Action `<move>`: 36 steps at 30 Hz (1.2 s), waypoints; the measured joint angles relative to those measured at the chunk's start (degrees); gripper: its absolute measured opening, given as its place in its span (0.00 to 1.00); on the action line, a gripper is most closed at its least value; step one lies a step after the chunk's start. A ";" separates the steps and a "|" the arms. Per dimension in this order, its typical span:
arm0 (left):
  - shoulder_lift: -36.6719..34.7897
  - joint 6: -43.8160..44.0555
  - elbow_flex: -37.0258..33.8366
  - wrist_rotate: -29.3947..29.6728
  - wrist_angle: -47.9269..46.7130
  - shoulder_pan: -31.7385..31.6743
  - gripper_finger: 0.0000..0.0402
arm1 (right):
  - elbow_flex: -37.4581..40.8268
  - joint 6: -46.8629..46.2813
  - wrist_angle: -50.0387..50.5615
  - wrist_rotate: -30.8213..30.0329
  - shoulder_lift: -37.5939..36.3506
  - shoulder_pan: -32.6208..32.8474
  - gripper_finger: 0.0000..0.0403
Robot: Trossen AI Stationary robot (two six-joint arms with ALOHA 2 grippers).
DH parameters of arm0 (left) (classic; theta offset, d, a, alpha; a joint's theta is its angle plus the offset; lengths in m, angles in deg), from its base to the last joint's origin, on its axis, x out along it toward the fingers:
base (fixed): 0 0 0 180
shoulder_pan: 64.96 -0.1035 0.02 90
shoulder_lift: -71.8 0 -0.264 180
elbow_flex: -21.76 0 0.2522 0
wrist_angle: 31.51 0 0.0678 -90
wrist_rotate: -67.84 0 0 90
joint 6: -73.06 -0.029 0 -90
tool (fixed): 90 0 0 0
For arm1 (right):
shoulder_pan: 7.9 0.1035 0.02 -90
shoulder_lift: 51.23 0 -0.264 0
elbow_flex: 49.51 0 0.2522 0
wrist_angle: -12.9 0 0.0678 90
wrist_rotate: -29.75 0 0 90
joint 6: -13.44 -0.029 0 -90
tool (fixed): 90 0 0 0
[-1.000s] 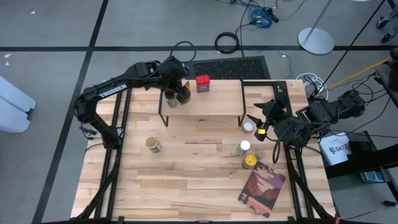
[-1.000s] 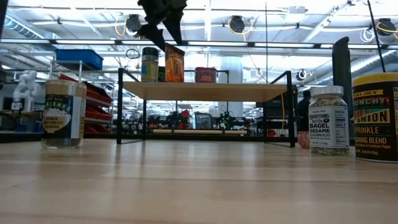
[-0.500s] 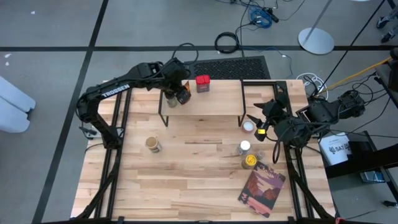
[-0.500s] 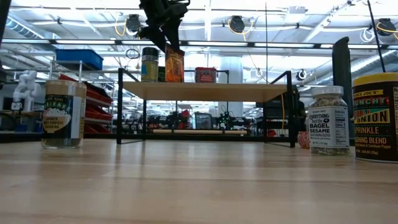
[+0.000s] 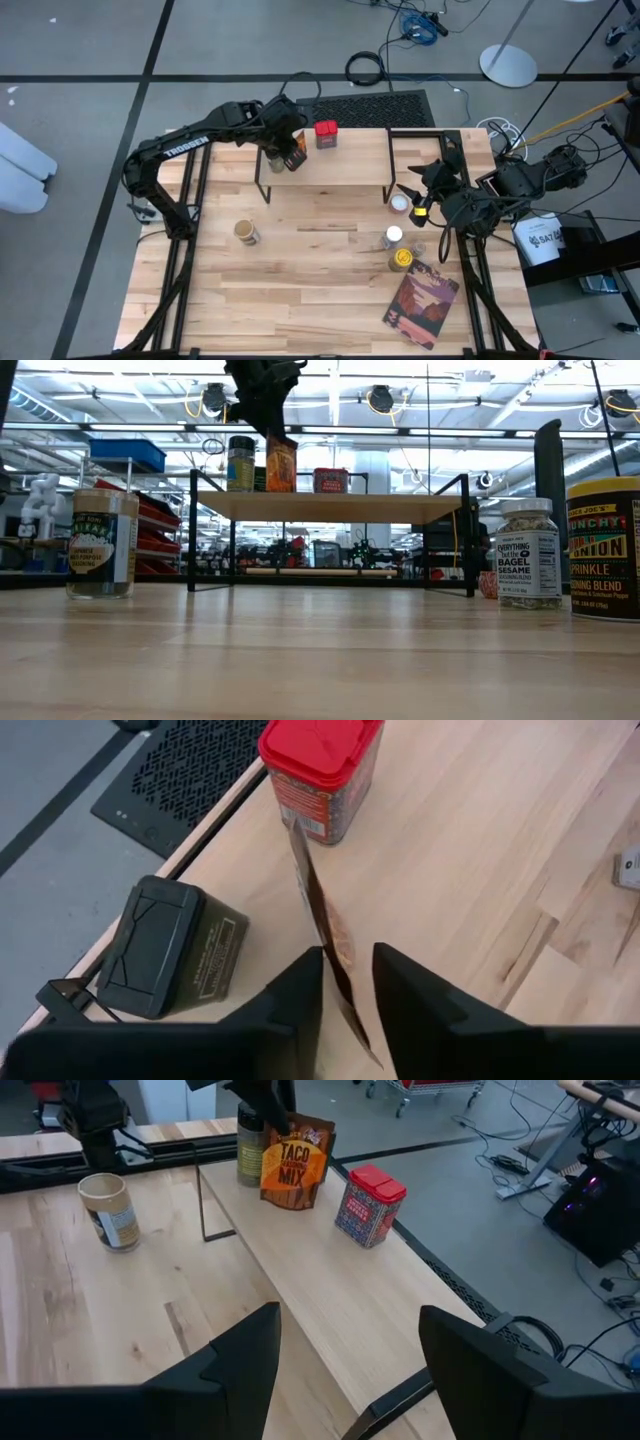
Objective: Shelf spices
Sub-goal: Put the orange seasoning bag on the table
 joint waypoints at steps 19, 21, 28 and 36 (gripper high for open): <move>0.00 -1.95 0.00 0.00 -0.11 0.00 0.01 | 0.00 0.55 0.02 -0.03 0.00 0.00 0.56; 0.00 -2.74 0.00 -0.06 -0.13 0.02 0.01 | 0.00 1.22 0.02 -0.04 0.02 0.00 0.56; -0.04 -3.17 0.00 -1.64 -0.26 0.07 0.00 | 0.00 4.86 -0.93 -0.05 0.59 0.00 0.56; -0.26 -4.34 0.00 -3.16 -0.59 0.07 0.00 | 0.04 14.65 -10.28 1.61 1.33 -0.59 0.56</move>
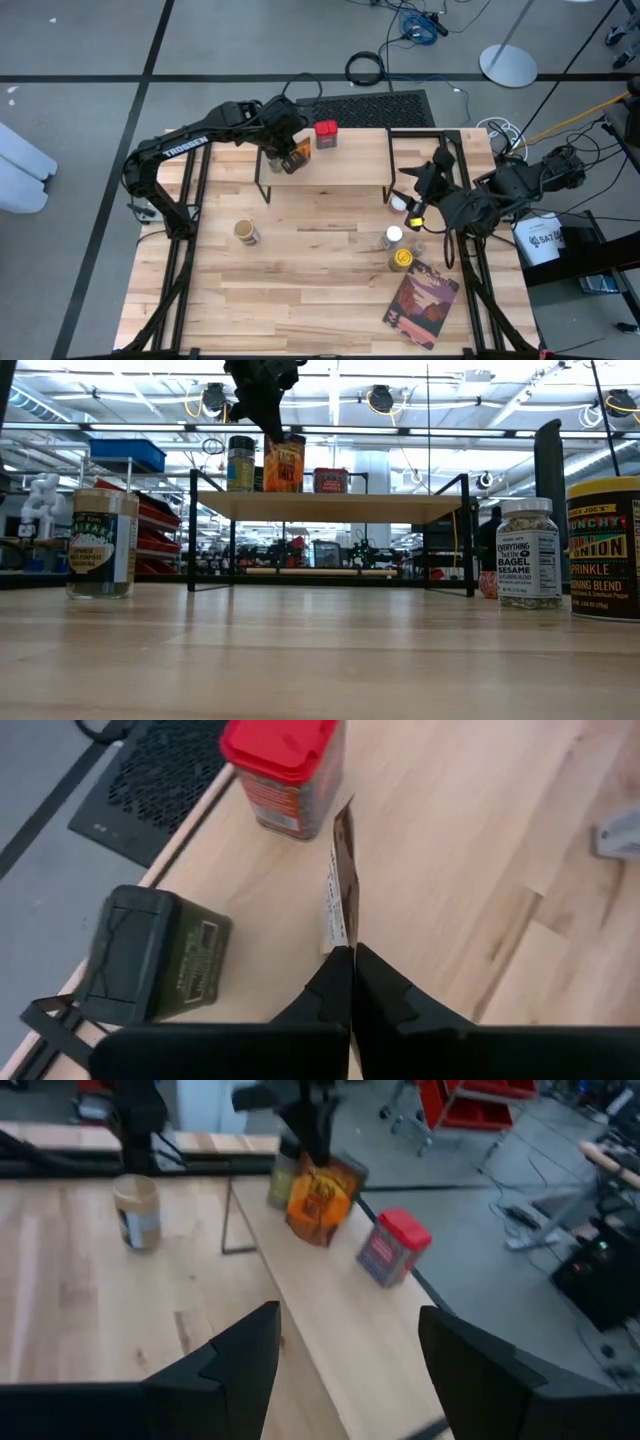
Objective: Shelf spices
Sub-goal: Put the orange seasoning bag on the table
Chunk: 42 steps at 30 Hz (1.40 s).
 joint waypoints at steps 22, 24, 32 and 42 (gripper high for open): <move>-2.14 -3.66 0.00 -3.22 0.18 1.15 0.00 | 0.00 29.38 -33.88 43.50 15.77 -30.99 0.56; -2.14 -4.49 0.00 -3.27 0.22 1.69 0.00 | 0.00 31.56 -35.71 46.10 17.56 -33.86 0.56; -2.14 -5.91 0.00 -3.77 0.72 3.78 0.00 | 0.00 30.76 -42.07 64.25 23.04 -44.91 0.62; -2.14 -6.49 0.07 -4.14 2.52 4.89 0.00 | -0.02 27.44 -47.26 76.10 29.64 -47.69 0.70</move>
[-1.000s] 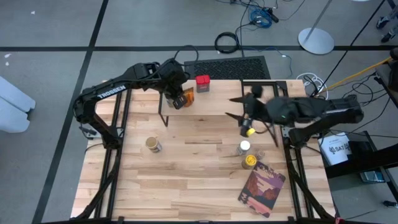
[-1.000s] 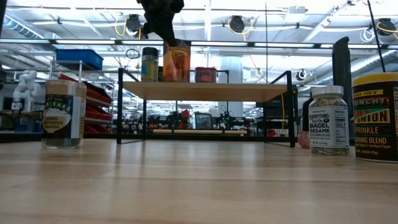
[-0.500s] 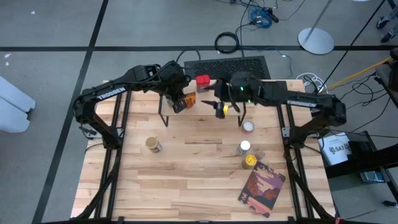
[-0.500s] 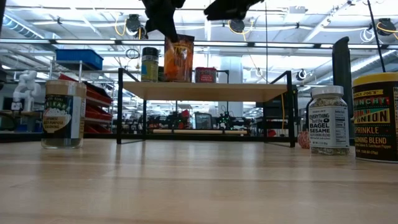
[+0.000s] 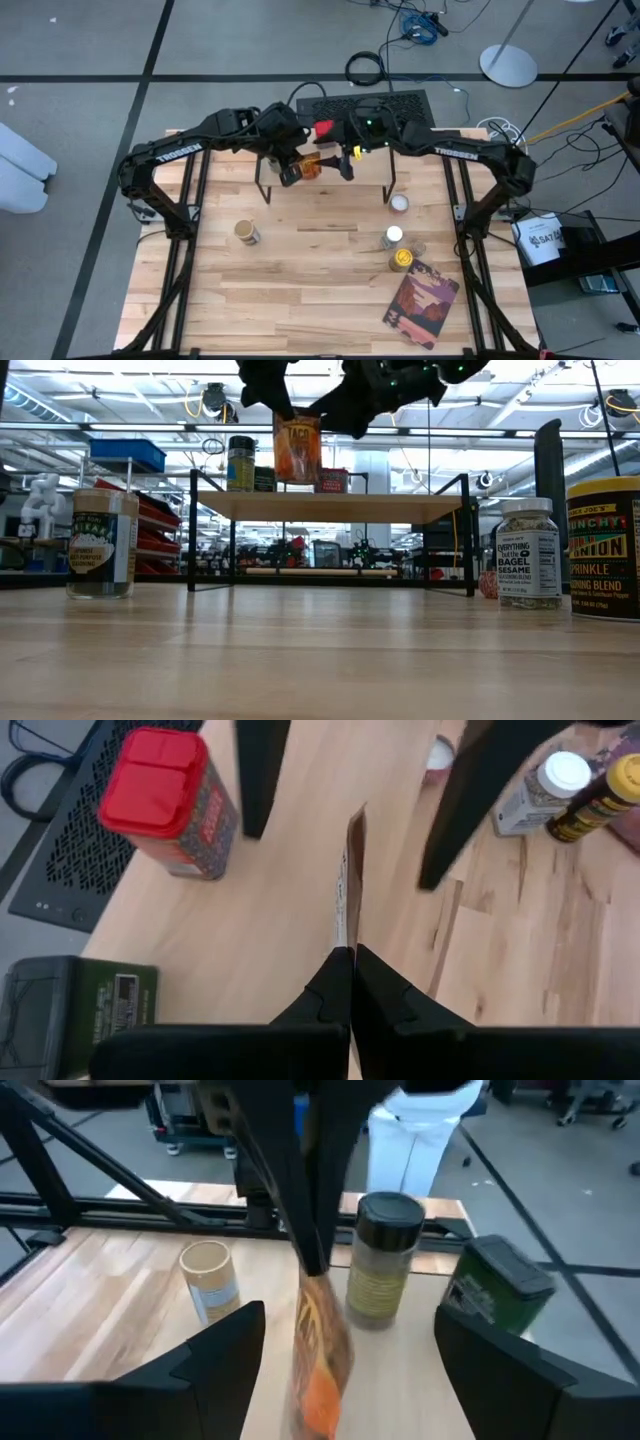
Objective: Shelf spices
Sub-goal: Put the orange seasoning bag on the table
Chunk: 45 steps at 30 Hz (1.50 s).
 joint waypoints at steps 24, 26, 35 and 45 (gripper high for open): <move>0.00 -1.03 0.00 -0.68 -0.12 -0.06 0.00 | 0.00 -2.27 -1.21 0.31 2.35 0.17 0.24; 0.00 -1.03 0.00 -0.68 -0.01 -0.06 0.00 | 0.00 -2.17 -1.19 0.28 2.35 0.44 0.18; 0.00 -1.03 0.00 -0.66 0.87 -0.06 0.04 | 0.00 -1.85 -0.96 0.10 2.35 1.55 0.01; -0.02 -0.94 0.00 -0.13 1.86 0.71 0.18 | 0.00 -3.64 2.31 0.11 -0.05 2.10 0.00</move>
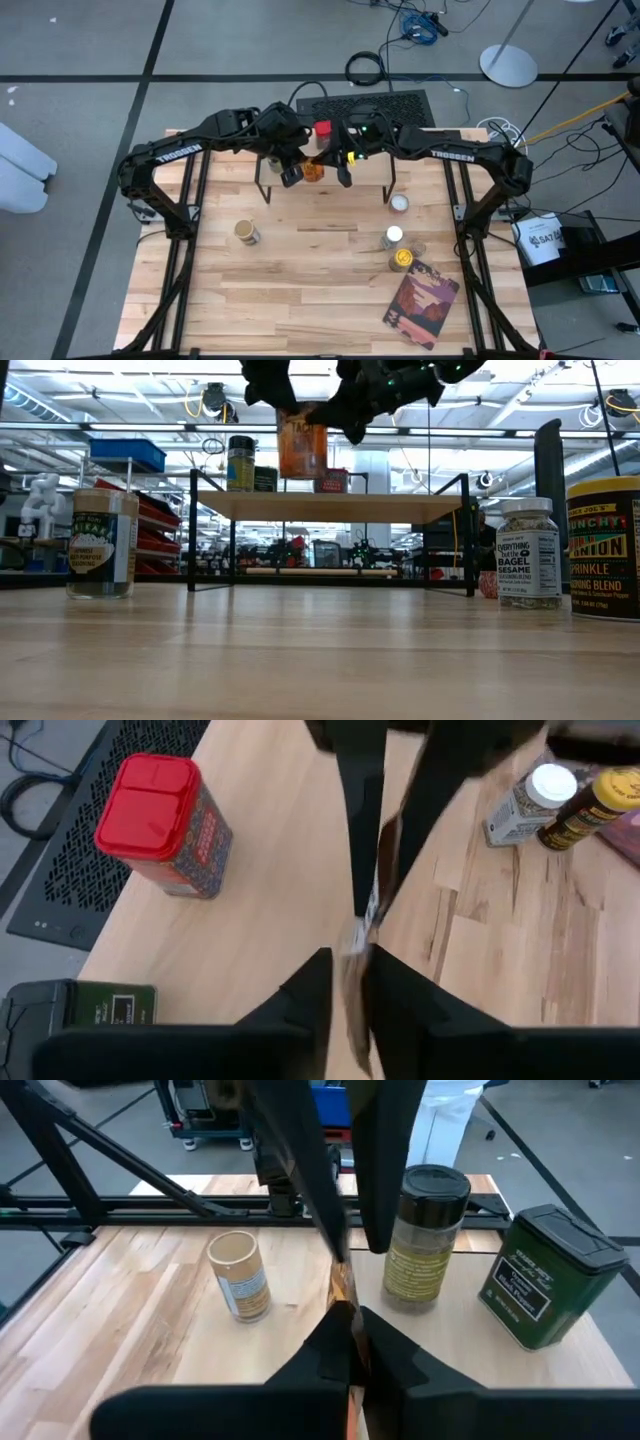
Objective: Shelf spices
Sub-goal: Put the orange seasoning bag on the table
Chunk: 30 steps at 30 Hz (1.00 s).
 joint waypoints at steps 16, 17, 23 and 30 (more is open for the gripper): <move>-7.24 -0.07 0.00 8.23 11.77 4.35 0.68 | -0.07 -1.47 17.00 -3.93 -14.07 1.31 0.00; -7.97 -0.08 0.00 8.62 12.00 4.74 0.68 | -0.07 -1.79 17.84 -4.68 -15.09 1.65 0.00; -11.19 -0.02 0.00 11.80 11.77 7.68 0.69 | -0.07 -4.71 21.01 -6.34 -21.13 4.29 0.00; -12.48 0.57 0.00 11.82 11.22 12.81 0.69 | -0.07 -6.81 27.03 -6.34 -28.43 9.53 0.00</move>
